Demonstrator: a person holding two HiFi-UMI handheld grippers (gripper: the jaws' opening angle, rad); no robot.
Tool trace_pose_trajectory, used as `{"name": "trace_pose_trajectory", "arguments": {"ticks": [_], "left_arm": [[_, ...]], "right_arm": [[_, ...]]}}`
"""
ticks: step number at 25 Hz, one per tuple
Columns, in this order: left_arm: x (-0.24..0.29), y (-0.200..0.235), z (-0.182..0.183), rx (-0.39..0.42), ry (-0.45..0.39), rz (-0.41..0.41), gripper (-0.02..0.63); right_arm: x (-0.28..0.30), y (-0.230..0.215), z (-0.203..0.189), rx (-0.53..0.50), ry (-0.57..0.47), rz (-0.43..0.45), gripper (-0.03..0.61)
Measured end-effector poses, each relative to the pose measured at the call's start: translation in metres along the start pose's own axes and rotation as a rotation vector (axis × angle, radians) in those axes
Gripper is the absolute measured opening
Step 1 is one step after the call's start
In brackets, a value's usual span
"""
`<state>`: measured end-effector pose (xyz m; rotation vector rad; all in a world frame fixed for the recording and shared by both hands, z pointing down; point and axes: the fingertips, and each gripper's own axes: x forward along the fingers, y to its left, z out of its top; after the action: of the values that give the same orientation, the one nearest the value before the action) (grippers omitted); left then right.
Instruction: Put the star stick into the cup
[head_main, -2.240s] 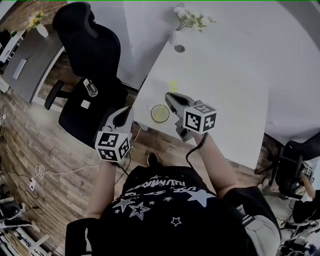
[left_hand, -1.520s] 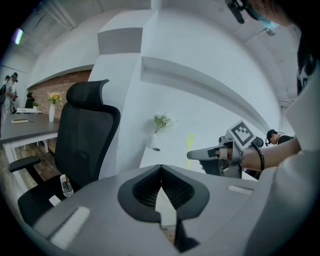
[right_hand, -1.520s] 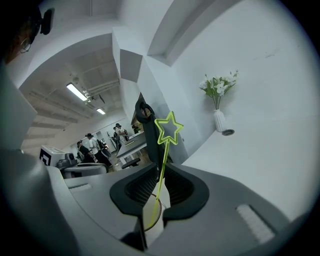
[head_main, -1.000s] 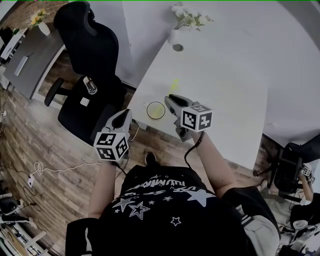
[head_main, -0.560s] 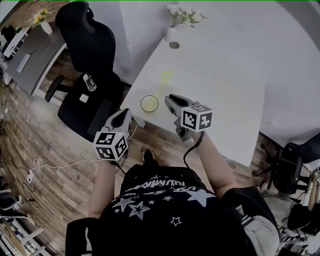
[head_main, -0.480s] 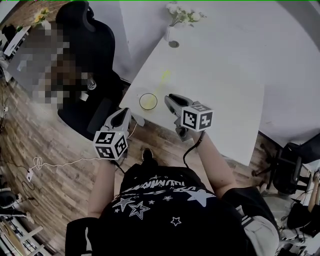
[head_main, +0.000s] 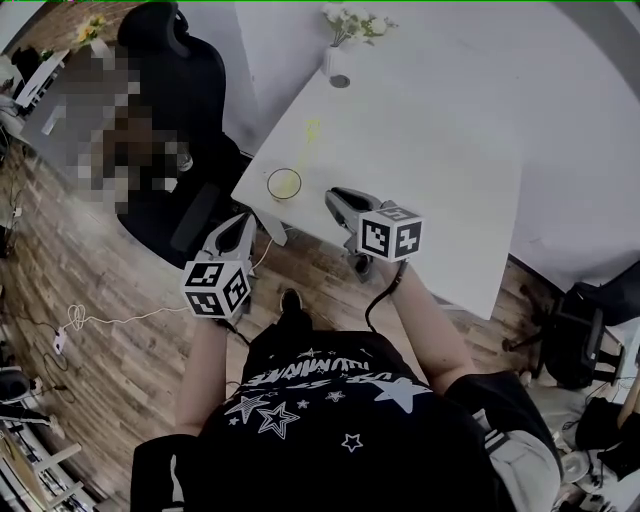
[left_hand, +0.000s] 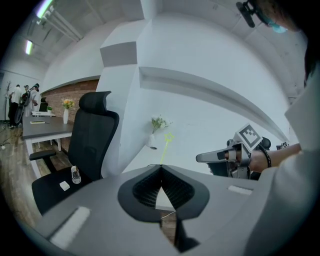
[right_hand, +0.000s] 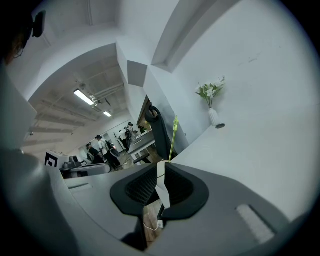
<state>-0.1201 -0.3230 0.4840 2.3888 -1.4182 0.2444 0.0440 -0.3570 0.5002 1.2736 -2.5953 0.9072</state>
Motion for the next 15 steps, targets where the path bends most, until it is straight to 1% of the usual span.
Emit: {"name": "trace_pose_trajectory", "arguments": {"ticks": [3,4,8,15], "left_arm": [[-0.007,-0.011,-0.003,0.0,-0.007,0.001,0.003],[-0.009,-0.014,-0.004,0.0,-0.009,0.002,0.005],[-0.019,-0.025,-0.006,-0.001,-0.015,0.007,0.003],[-0.036,-0.046,-0.014,0.006,-0.018,0.011,0.003]], "right_arm": [[-0.011,0.003,-0.005,-0.01,0.005,0.004,0.018],[-0.014,0.005,-0.006,-0.011,0.005,0.007,0.014],[-0.028,0.013,-0.009,-0.013,0.003,0.028,0.014],[-0.054,0.029,-0.018,-0.052,0.016,0.063,0.014]]}}
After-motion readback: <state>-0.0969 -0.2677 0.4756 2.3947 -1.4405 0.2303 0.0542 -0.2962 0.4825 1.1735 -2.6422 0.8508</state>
